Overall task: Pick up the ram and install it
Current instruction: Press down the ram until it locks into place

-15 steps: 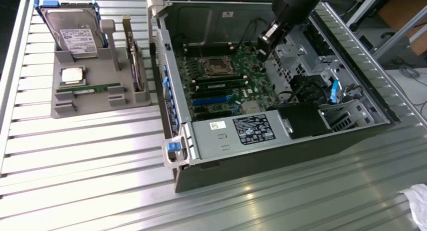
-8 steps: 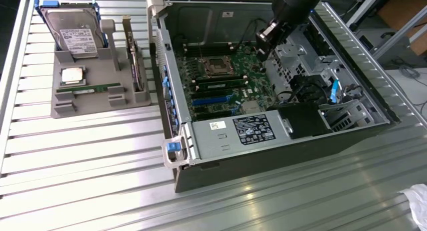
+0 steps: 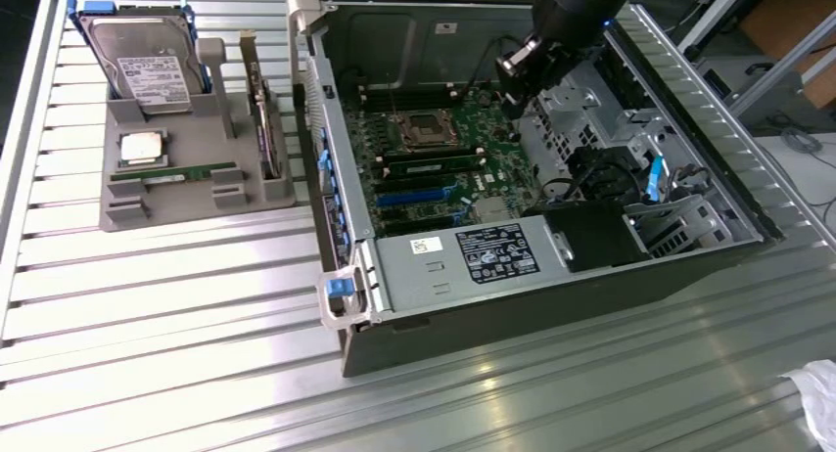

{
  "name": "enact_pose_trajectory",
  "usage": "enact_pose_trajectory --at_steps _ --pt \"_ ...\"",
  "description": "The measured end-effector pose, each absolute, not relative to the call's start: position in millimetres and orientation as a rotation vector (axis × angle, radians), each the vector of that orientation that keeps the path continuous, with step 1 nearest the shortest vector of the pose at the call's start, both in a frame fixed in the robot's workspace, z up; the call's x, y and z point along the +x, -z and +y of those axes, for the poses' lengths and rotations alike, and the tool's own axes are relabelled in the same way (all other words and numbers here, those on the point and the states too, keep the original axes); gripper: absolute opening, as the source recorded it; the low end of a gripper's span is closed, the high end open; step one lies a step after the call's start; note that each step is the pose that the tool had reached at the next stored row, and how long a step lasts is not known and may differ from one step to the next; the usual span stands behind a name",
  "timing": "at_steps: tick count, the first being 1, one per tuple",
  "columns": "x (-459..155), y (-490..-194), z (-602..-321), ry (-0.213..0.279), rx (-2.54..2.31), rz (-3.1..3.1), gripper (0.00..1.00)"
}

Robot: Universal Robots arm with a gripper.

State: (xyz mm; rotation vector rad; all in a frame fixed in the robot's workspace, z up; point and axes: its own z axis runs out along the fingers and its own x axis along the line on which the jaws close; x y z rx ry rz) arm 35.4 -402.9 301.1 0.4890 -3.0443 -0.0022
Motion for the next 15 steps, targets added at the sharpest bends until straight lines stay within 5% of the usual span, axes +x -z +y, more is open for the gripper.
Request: enact_pose_trajectory --at_steps 15 --pt "35.4 -301.1 -402.9 0.014 0.089 -3.083 0.11"
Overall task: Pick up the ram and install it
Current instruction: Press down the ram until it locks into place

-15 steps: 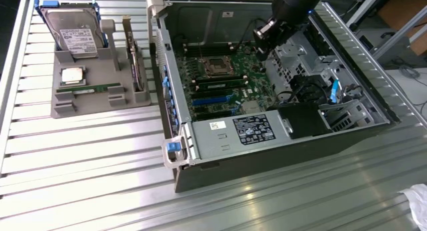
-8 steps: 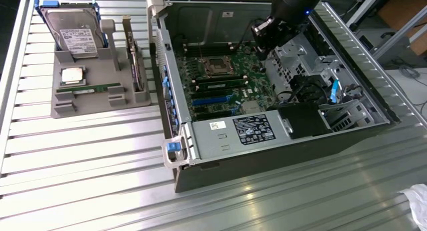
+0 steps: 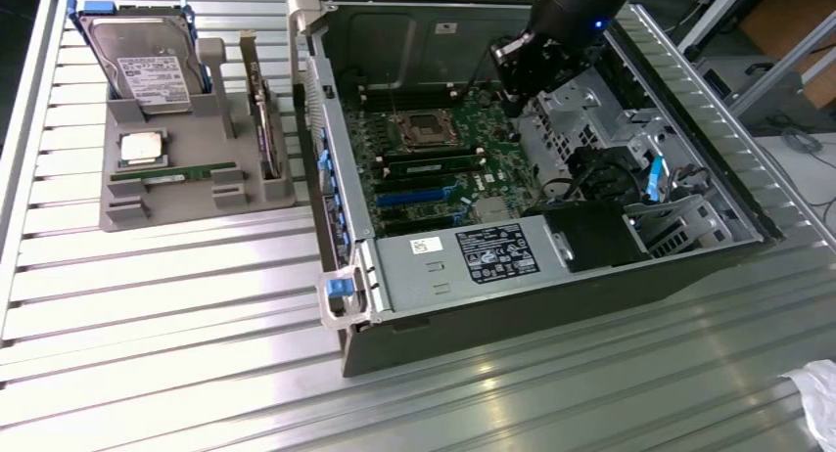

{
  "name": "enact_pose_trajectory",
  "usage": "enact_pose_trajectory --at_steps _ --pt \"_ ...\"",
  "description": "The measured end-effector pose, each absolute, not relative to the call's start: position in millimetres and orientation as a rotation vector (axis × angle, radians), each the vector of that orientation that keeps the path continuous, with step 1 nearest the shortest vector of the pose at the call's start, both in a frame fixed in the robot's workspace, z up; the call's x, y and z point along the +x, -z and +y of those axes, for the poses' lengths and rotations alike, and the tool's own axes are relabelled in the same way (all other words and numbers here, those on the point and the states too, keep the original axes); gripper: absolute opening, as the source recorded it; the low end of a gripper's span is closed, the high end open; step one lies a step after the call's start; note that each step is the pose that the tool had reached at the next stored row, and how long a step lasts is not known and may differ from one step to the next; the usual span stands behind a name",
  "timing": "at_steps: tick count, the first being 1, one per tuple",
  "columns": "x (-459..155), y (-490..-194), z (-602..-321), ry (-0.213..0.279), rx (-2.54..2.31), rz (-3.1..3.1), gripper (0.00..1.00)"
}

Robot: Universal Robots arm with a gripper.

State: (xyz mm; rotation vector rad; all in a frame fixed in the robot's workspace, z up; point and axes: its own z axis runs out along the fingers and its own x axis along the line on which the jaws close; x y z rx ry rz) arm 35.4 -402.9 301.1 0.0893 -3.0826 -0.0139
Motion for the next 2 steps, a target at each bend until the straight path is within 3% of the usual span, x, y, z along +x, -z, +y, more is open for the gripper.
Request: enact_pose_trajectory --at_steps 2 --pt "35.4 -301.1 -402.9 0.014 0.089 -3.083 0.11"
